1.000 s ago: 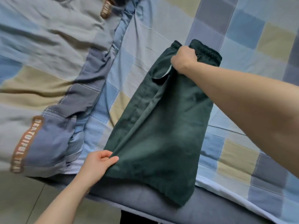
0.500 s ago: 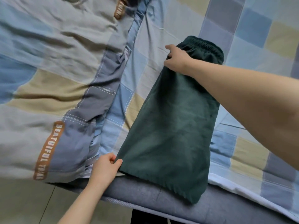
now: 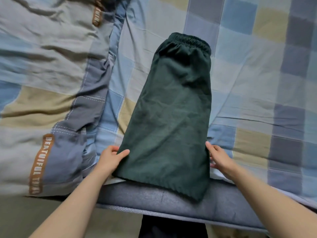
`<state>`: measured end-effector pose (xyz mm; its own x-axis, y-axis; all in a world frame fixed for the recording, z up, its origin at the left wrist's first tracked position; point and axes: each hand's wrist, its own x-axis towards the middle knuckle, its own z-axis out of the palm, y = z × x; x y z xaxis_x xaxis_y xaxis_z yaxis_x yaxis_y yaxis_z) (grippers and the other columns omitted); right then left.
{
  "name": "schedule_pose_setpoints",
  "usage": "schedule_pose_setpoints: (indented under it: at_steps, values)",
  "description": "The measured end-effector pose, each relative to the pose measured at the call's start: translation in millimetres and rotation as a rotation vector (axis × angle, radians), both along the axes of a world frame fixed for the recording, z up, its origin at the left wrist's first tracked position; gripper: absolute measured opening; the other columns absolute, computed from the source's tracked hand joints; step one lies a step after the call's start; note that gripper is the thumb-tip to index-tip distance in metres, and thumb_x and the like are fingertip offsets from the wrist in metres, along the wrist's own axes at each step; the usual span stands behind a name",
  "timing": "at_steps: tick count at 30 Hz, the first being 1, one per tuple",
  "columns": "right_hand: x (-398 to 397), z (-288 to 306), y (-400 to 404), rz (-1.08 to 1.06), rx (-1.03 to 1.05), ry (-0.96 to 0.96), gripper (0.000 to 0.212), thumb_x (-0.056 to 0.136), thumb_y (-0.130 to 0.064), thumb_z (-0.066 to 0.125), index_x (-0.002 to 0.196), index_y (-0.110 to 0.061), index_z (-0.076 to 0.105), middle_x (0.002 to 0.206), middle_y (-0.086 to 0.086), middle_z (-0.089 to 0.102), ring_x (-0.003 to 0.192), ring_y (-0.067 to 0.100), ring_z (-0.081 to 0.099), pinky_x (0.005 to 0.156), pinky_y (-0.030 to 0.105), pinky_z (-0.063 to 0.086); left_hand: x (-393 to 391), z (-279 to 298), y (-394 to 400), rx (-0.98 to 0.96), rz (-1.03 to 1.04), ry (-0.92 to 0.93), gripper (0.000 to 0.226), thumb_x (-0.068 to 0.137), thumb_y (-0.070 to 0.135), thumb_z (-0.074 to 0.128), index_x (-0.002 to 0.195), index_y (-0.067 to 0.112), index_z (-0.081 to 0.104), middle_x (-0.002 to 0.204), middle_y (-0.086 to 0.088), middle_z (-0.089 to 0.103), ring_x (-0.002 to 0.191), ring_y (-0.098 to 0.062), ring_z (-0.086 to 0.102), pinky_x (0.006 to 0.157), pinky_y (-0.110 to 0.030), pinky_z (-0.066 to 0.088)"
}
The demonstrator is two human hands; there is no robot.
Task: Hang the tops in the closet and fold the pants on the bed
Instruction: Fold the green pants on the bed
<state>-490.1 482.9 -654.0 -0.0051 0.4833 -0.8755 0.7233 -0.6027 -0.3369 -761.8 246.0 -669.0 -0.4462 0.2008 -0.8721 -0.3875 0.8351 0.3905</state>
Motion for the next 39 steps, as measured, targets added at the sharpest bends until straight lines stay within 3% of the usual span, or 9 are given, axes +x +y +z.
schedule_pose_setpoints:
  at_steps: [6,11,14,17,22,26,30,33,39]
  values:
    - [10,-5,-38,-0.295,-0.121,0.215,0.033,0.096,-0.032,0.055,0.117,-0.008,0.064,0.107,0.01,0.072,0.1,0.027,0.067,0.086,0.038,0.054,8,3,4,0.067,-0.04,0.003,0.019,0.092,0.026,0.065,0.1,0.01,0.072,0.099,-0.009,0.073,0.088,-0.022,0.066,0.073,-0.031,0.049]
    - [19,36,-48,-0.173,0.575,0.24,0.008,0.096,-0.019,0.056,0.103,-0.017,0.059,0.093,-0.013,0.065,0.086,0.002,0.059,0.071,0.008,0.043,18,26,-13,0.184,0.123,-0.077,0.023,0.095,0.031,0.06,0.102,0.013,0.072,0.102,-0.008,0.075,0.093,-0.023,0.069,0.084,-0.039,0.052]
    - [45,57,-68,-0.143,0.782,0.292,0.008,0.099,-0.024,0.051,0.091,-0.022,0.051,0.082,-0.017,0.06,0.075,-0.005,0.054,0.065,0.006,0.04,34,33,-31,0.206,0.169,-0.11,0.024,0.095,0.029,0.058,0.101,0.009,0.072,0.097,-0.004,0.076,0.088,-0.02,0.071,0.082,-0.035,0.053]
    - [74,41,-89,-0.07,0.585,0.113,0.014,0.098,-0.03,0.05,0.09,-0.019,0.051,0.083,-0.006,0.063,0.08,0.015,0.058,0.066,0.025,0.043,55,29,-50,0.058,-0.136,0.101,0.023,0.097,0.017,0.058,0.079,0.01,0.072,0.078,0.002,0.075,0.082,-0.018,0.062,0.066,-0.018,0.049]
    - [116,0,-105,0.49,-0.1,-0.226,0.037,0.096,-0.041,0.047,0.107,-0.007,0.059,0.114,0.013,0.064,0.11,0.034,0.058,0.088,0.036,0.047,81,16,-65,-0.386,-0.704,0.255,0.021,0.087,0.01,0.059,0.107,0.005,0.063,0.113,-0.019,0.068,0.105,-0.033,0.062,0.085,-0.037,0.047]
    - [106,4,-65,0.46,0.072,-0.232,0.013,0.084,-0.029,0.053,0.086,-0.016,0.053,0.09,0.002,0.064,0.091,0.028,0.059,0.069,0.032,0.041,77,24,-26,-0.345,-0.591,0.499,0.042,0.079,0.011,0.06,0.119,0.004,0.048,0.122,-0.019,0.051,0.111,-0.04,0.052,0.089,-0.045,0.044]
    - [61,2,5,0.287,0.334,-0.118,0.013,0.09,-0.023,0.049,0.084,-0.015,0.058,0.083,0.005,0.066,0.085,0.029,0.061,0.072,0.033,0.044,49,21,57,-0.09,-0.526,0.634,0.036,0.084,0.014,0.062,0.117,0.001,0.053,0.119,-0.023,0.054,0.112,-0.04,0.051,0.095,-0.045,0.04]
    - [8,-10,64,0.106,0.31,0.061,0.023,0.094,-0.019,0.045,0.074,-0.016,0.057,0.084,0.01,0.067,0.076,0.026,0.06,0.077,0.041,0.05,16,14,128,0.048,-0.403,0.601,0.037,0.088,0.021,0.061,0.119,0.004,0.051,0.112,-0.012,0.059,0.105,-0.033,0.056,0.09,-0.039,0.043]
    - [-90,-24,150,-0.076,0.173,0.258,0.028,0.096,-0.033,0.036,0.075,-0.018,0.047,0.065,0.003,0.045,0.042,0.013,0.041,0.042,0.014,0.029,-39,-7,230,0.192,-0.128,0.458,0.046,0.088,0.048,0.061,0.117,0.013,0.058,0.108,-0.001,0.062,0.097,-0.019,0.057,0.082,-0.029,0.044]
